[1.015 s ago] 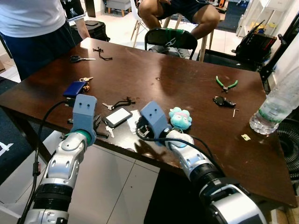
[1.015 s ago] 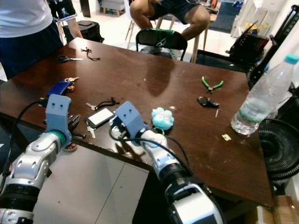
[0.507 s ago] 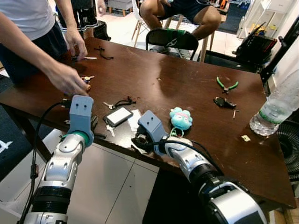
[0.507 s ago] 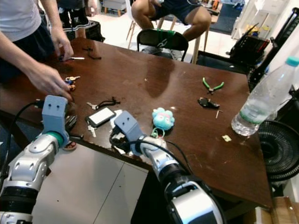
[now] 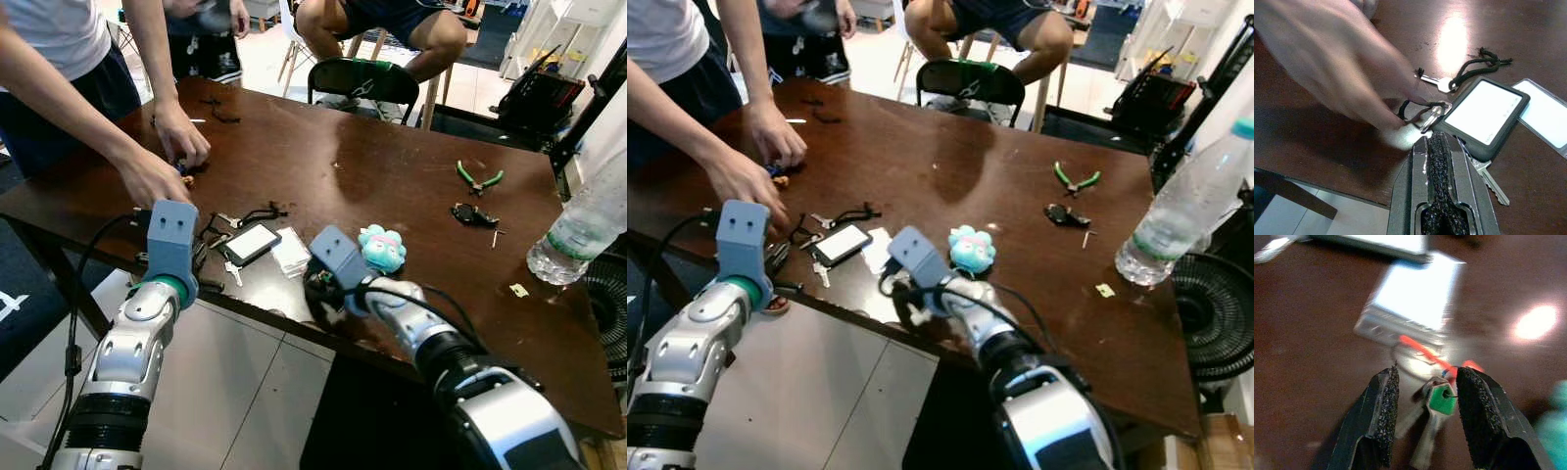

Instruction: Hang keys on a hook

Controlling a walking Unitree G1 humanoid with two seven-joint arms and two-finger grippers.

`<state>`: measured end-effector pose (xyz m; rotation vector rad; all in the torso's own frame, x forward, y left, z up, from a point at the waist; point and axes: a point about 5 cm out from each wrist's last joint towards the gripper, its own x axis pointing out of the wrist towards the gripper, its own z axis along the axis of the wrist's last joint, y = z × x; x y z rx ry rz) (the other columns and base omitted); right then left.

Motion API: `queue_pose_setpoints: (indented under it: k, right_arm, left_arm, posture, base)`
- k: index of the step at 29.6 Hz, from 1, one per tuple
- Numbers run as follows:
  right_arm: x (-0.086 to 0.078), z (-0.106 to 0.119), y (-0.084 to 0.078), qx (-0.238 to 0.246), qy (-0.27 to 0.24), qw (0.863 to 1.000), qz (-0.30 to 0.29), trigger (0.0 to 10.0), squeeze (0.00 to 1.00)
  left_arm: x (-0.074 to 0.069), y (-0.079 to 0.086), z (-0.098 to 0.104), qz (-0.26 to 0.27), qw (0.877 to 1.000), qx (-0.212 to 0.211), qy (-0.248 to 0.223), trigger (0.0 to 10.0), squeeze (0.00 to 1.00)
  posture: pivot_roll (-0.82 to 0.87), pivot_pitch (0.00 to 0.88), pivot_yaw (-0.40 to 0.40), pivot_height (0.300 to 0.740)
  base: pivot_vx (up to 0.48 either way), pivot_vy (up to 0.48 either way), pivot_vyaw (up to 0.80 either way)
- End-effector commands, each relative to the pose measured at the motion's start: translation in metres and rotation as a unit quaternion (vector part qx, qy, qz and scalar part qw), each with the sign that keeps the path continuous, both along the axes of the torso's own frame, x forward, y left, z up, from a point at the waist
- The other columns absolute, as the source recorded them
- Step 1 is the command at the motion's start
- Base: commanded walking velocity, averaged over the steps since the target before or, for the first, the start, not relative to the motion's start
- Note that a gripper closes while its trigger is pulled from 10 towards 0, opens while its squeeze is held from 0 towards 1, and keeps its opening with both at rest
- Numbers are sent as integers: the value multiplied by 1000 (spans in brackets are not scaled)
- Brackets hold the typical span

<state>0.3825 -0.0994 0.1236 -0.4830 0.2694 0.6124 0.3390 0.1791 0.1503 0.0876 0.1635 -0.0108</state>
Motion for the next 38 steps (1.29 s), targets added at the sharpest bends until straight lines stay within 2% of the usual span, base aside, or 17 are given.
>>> queue_pose_setpoints:
  k: [1,7,14,19,21,24,26,30,31,33,34,35,36,38]
  right_arm:
    - [4,5,-10,3,-5,1000,-26,10000,0]
    - [5,5,-11,6,-3,1000,-31,10000,0]
    - [2,1,10,26,10,999,-18,10000,0]
    - [1,-1,16,31,18,999,-14,10000,0]
    - [6,6,9,4,-17,999,-43,10000,0]
    - [8,10,5,-3,-31,998,-56,10000,0]
    - [16,24,-11,21,-58,994,-94,10000,0]
    - [17,27,-14,29,-63,992,-102,10000,0]
    - [18,31,-24,46,-71,989,-121,10000,0]
    - [18,31,-24,46,-71,989,-121,10000,0]
    - [18,30,-29,55,-73,988,-127,10000,0]
    - [18,30,-29,55,-73,988,-127,10000,0]
    - [17,29,-28,64,-76,987,-128,10000,0]
    - [17,29,-28,64,-76,987,-128,10000,0]
  left_arm:
    - [-2,-1,-5,-2,1000,1,11,10000,0]
    - [-1,-3,-4,-4,1000,2,10,10000,0]
    - [-4,-1,-5,-1,1000,8,12,10000,0]
    - [-6,0,-4,0,1000,10,13,10000,0]
    - [-7,1,-5,2,1000,12,14,10000,0]
    - [-8,2,-5,3,1000,14,14,10000,0]
    - [-9,6,-2,7,1000,17,5,10000,0]
    - [-10,7,-1,7,1000,17,3,10000,0]
    - [-11,8,5,1,1000,18,-12,10000,0]
    - [-11,8,5,1,1000,18,-12,10000,0]
    - [-11,1,16,-15,999,22,-36,10000,0]
    - [-11,1,16,-15,999,22,-36,10000,0]
    - [-9,-8,27,-32,997,34,-61,10000,0]
    - [-9,-8,27,-32,997,34,-61,10000,0]
  posture:
    - [2,22,26,740]
    - [1,22,27,740]
    - [33,29,25,740]
    - [40,35,24,740]
    - [44,44,26,740]
    - [44,44,26,740]
    - [40,48,29,740]
    - [40,48,29,740]
    - [24,57,41,740]
    - [24,57,41,740]
    - [9,76,62,740]
    - [9,76,62,740]
    - [4,94,74,740]
    - [4,94,74,740]
  base:
    - [0,0,0]
    - [0,0,0]
    - [0,0,0]
    - [0,0,0]
    - [0,0,0]
    - [0,0,0]
    - [0,0,0]
    - [0,0,0]
    - [0,0,0]
    - [0,0,0]
    - [0,0,0]
    - [0,0,0]
    - [0,0,0]
    - [0,0,0]
